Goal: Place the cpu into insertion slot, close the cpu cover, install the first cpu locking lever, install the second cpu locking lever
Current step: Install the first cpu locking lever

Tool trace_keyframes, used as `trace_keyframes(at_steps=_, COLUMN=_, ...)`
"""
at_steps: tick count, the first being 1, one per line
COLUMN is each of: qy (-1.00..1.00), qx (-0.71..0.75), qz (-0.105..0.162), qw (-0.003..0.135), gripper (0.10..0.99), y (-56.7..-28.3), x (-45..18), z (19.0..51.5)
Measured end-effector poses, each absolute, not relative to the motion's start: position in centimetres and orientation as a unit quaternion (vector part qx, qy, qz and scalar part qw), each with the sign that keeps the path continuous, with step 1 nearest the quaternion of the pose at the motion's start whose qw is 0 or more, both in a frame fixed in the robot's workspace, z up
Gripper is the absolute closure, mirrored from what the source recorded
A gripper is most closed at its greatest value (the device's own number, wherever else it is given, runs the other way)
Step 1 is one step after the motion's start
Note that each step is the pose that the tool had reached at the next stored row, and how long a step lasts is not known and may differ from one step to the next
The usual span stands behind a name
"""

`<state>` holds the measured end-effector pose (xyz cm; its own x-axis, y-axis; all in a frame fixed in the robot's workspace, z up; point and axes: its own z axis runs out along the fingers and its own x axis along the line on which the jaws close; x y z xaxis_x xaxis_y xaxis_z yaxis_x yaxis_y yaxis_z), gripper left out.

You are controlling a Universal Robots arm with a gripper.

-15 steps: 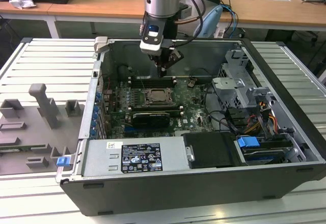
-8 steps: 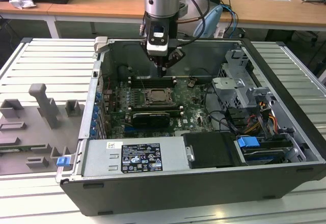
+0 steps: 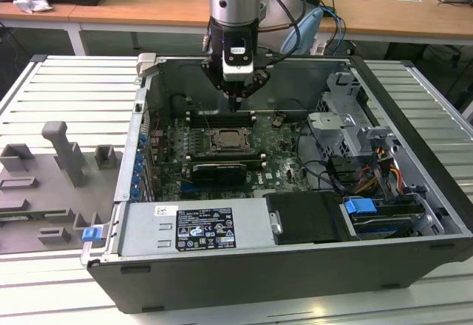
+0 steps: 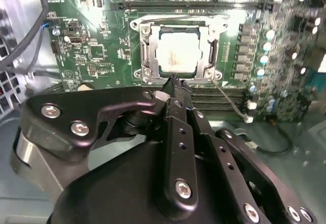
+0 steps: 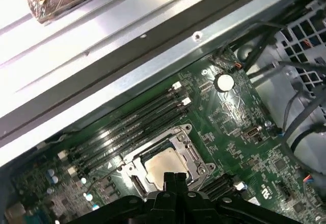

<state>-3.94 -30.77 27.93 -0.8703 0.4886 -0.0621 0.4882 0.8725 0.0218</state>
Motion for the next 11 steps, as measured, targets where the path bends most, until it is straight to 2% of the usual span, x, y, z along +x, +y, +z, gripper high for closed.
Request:
trace_keyframes(at_steps=2, qy=0.977, qx=0.211, qz=0.002, qw=0.032, gripper=0.980, y=-30.77, x=-3.94, z=27.91)
trace_keyframes(at_steps=5, qy=0.986, qx=0.167, qz=0.001, qw=0.021, gripper=0.980, y=-30.77, x=-3.94, z=27.80)
trace_keyframes(at_steps=11, qy=0.997, qx=0.082, qz=0.004, qw=0.016, gripper=0.980, y=-30.77, x=-3.95, z=27.54)
